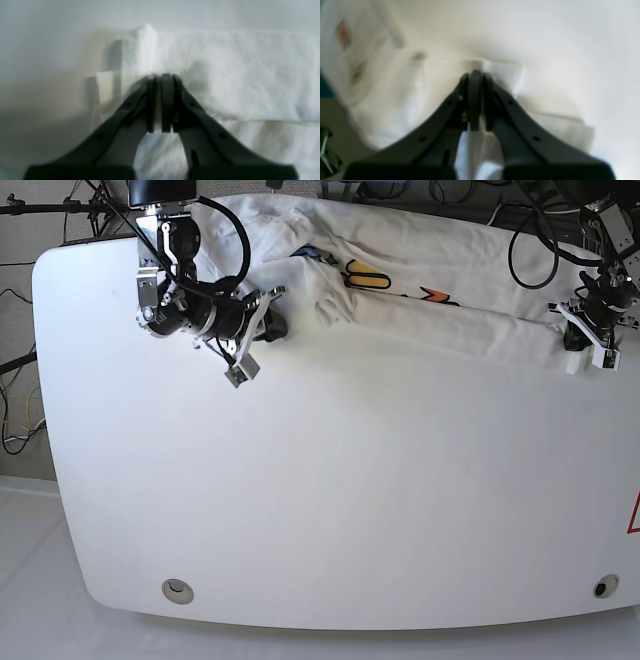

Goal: Fold the T-shirt properly
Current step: 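Drag the folded fabric with both grippers toward the shirt's collar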

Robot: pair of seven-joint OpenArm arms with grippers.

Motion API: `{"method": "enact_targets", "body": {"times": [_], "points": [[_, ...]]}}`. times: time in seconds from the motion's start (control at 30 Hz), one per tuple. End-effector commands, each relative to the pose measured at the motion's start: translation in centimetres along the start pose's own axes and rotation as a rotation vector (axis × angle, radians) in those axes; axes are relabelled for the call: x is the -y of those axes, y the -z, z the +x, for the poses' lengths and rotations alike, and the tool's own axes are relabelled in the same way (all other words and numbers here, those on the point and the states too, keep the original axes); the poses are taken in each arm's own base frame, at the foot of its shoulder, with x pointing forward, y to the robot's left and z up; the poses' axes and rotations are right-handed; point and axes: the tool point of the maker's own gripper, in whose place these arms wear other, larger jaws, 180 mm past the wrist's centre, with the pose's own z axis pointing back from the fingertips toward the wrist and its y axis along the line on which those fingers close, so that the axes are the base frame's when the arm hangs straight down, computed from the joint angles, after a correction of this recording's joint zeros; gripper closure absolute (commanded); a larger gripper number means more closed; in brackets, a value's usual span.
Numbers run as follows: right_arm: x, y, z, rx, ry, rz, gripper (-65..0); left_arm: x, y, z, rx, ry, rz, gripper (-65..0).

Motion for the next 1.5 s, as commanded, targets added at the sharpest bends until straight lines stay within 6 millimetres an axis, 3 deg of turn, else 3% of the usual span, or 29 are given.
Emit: {"method": "enact_targets", "body": {"times": [0.0, 0.13, 0.27, 0.47, 0.93, 1.13, 1.33, 1.37, 1.47], "points": [[1.3, 0.3, 0.5, 0.005, -0.004, -0.041, -1.7, -0.8, -0.3, 0.5, -0.009, 0.02, 0.021, -2.2], [1.6, 1.1, -0.5, -0.045, -0.02, -0.061, -1.8, -0.7, -0.2, 0.4, -0.011, 0.02, 0.018, -2.1], [0.1, 1.9, -1.3, -0.094, -0.062, -0.04, -1.8, -0.4, 0.0, 0.4, -0.01, 0.017, 0.008, -1.9], [-0.4, 2.4, -1.7, -0.122, -0.078, -0.021, -1.9, -0.1, 0.4, 1.0, -0.002, 0.016, 0.002, -1.7], [1.3, 4.1, 0.6, -0.08, -0.116, -0.032, -1.6, -0.4, 1.4, 3.0, 0.025, 0.013, 0.0, -2.0], [2.1, 4.0, 1.4, -0.057, -0.113, -0.04, -1.4, -0.5, 1.3, 3.2, 0.031, 0.013, 0.003, -2.0], [5.1, 2.9, 2.5, -0.058, -0.124, -0.109, -1.2, -0.5, 1.1, 2.9, 0.024, 0.019, 0.003, -2.0], [0.7, 4.1, 3.9, 0.052, -0.103, 0.043, -3.3, 1.6, 2.1, 0.7, -0.018, -0.029, -0.036, -2.7], [0.8, 4.1, 4.0, 0.053, -0.102, 0.04, -3.3, 2.2, 2.3, 0.5, -0.017, -0.043, -0.043, -2.7]]}}
